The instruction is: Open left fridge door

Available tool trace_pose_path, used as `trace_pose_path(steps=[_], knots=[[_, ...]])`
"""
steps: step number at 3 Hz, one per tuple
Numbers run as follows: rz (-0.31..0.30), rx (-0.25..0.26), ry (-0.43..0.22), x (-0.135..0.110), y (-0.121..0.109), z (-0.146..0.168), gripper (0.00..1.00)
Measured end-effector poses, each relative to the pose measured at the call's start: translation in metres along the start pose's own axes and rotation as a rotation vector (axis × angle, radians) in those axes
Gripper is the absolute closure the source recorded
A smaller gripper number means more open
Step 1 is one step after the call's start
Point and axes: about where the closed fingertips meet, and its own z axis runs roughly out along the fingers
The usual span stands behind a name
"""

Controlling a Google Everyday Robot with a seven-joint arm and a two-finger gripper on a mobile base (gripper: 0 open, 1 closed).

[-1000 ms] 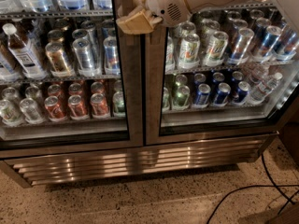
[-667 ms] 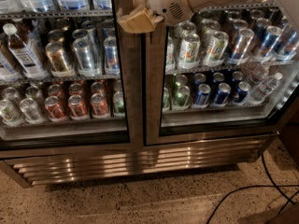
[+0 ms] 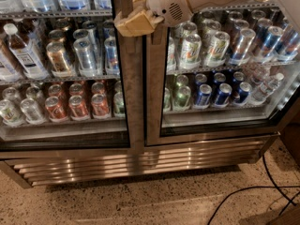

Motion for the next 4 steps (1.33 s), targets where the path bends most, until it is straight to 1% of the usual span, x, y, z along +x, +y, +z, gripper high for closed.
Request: trace_pose_path(steps=[2,4], knots=[[-0.047,-0.003,0.019,-0.010,0.032,-0.005,1.00],[-0.060,0.000,0.022,-0.013,0.040,-0.006,1.00]])
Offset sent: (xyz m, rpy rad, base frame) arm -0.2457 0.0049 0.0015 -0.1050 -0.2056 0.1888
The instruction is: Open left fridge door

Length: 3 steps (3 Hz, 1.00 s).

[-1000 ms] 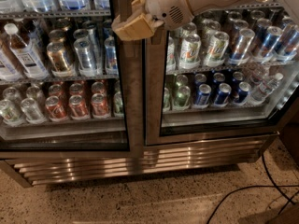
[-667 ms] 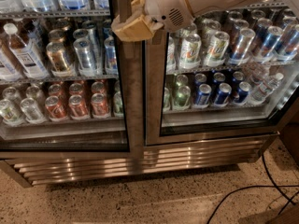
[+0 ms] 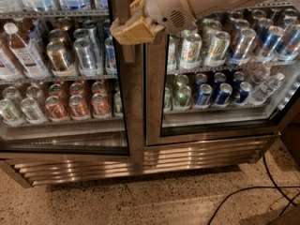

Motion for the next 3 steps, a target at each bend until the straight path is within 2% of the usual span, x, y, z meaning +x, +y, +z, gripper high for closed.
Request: trace_pose_path(steps=[1,3], knots=[[-0.018,0.008,0.006,-0.0035,0.0114,-0.0012,1.00],[-0.030,0.007,0.018,-0.0058,0.0178,-0.0019,1.00]])
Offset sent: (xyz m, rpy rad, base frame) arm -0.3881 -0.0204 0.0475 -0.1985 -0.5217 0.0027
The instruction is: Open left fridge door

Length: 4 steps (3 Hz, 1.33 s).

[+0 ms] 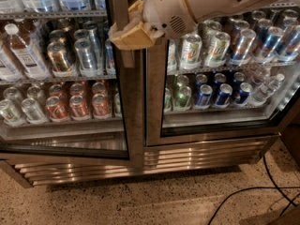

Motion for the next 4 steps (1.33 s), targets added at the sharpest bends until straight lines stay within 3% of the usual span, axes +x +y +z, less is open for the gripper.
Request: trace_pose_path(steps=[4], knots=[[-0.035,0.001,0.017,-0.006,0.018,-0.001,1.00]])
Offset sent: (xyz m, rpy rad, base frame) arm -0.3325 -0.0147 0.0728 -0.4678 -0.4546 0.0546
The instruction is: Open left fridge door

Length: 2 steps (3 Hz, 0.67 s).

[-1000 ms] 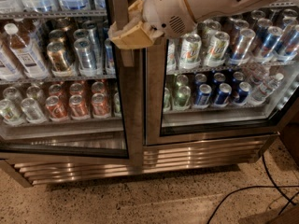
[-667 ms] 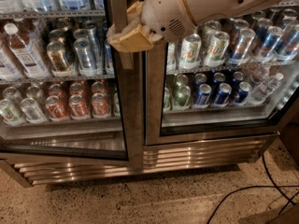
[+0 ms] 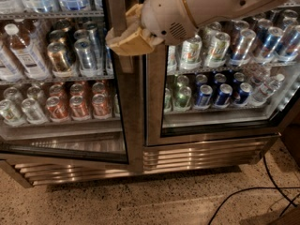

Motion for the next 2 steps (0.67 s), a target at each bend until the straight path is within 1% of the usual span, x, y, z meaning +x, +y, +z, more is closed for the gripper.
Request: trace_pose_path(steps=[1,2], knots=[[0.000,0.000,0.000,0.0005,0.0013,0.0004,1.00],[-0.010,0.001,0.002,-0.0030,0.0093,-0.0008,1.00]])
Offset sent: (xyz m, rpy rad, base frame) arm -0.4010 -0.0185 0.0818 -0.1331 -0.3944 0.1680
